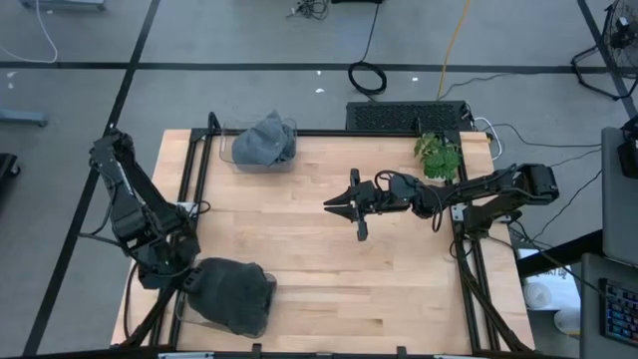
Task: Pick & Place hat
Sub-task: Put the black cap into the bottom transparent bin
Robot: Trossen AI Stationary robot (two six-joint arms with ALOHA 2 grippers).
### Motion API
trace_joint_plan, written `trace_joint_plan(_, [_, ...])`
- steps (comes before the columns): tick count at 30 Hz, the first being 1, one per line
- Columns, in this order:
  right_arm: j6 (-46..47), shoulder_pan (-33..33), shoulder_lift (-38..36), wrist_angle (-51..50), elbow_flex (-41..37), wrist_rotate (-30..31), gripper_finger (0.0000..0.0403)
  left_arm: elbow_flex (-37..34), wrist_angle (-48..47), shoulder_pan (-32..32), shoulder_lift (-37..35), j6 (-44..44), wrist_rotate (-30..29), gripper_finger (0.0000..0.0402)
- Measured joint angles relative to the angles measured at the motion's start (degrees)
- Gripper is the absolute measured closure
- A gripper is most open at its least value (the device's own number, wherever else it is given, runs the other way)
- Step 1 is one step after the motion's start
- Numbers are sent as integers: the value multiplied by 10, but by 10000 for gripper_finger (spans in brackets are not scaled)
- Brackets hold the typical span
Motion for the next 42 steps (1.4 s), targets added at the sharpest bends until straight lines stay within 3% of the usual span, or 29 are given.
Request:
trace_joint_plan(3, [0,0,0,0,0,0,358,0,-62,0,0,-74,76,162])
trace_joint_plan(6, [0,0,0,0,0,0,358,0,-67,0,-1,-57,80,172])
trace_joint_plan(14, [0,0,0,-1,0,0,358,0,-4,0,-1,86,-146,182])
trace_joint_plan(17, [0,0,0,-1,0,0,358,0,-13,5,22,119,-185,187])
trace_joint_plan(25, [0,0,0,-1,0,0,358,-75,43,41,116,193,-130,279])
trace_joint_plan(30, [0,0,0,0,0,0,358,-104,148,51,125,195,-96,333])
trace_joint_plan(35, [0,0,0,0,0,0,358,-106,167,55,117,169,-72,376])
trace_joint_plan(38, [0,0,0,0,0,0,358,-107,160,59,117,146,-54,395])
trace_joint_plan(42, [0,0,0,0,0,0,358,-132,193,63,116,125,-23,391])
